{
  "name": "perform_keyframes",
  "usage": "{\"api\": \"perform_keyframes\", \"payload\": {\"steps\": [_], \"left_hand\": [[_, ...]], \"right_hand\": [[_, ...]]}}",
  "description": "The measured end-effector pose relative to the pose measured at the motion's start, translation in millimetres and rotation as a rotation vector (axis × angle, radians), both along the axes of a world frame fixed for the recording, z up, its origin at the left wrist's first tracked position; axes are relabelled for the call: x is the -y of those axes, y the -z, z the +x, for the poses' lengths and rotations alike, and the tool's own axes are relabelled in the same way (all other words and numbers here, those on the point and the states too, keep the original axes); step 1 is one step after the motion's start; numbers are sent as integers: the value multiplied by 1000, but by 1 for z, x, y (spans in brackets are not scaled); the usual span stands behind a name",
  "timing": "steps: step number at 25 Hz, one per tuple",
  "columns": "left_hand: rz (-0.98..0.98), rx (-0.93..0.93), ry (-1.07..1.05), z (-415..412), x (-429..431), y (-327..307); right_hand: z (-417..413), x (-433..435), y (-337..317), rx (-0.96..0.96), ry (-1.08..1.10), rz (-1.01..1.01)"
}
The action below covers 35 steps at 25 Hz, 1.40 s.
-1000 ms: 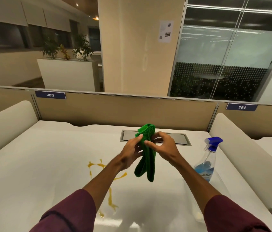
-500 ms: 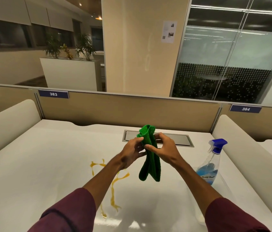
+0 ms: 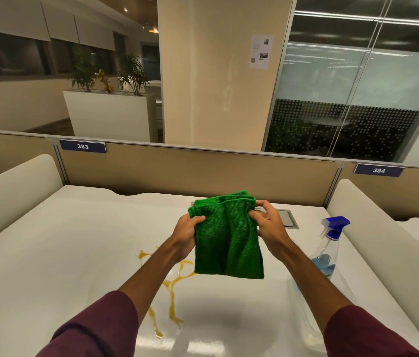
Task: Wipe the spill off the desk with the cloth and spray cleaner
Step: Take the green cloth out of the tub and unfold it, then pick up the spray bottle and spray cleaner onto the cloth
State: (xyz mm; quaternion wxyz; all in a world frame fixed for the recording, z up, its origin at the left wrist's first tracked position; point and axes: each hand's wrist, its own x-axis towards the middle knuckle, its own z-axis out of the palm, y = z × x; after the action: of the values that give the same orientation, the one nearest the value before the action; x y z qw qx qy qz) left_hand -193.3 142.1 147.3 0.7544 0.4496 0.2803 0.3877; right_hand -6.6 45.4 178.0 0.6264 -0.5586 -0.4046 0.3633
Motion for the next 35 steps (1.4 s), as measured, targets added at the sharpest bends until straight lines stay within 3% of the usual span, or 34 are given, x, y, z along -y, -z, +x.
{"api": "perform_keyframes", "payload": {"steps": [5, 9, 14, 18, 21, 28, 31, 35], "left_hand": [[48, -48, 11, -16, -7, -3], [130, -136, 109, -19, -7, -16], [220, -184, 187, -27, -11, -26], [178, -122, 166, -30, -14, -18], [101, -71, 119, -32, -13, -10], [-213, 185, 95, -41, -18, 5], [-268, 94, 74, -31, -10, -7], [-190, -207, -63, -49, 15, 3]], "right_hand": [[17, -2, 2, -165, 164, -121], [24, 3, 10, -116, -124, -182], [33, 7, 11, -178, -251, -88], [28, 8, 0, -205, -351, -69], [22, 6, -18, -107, -318, -48], [-10, -2, -75, 408, -388, -50], [-30, -1, -97, 401, -472, 4], [-38, -6, -105, 170, -477, 69]]}}
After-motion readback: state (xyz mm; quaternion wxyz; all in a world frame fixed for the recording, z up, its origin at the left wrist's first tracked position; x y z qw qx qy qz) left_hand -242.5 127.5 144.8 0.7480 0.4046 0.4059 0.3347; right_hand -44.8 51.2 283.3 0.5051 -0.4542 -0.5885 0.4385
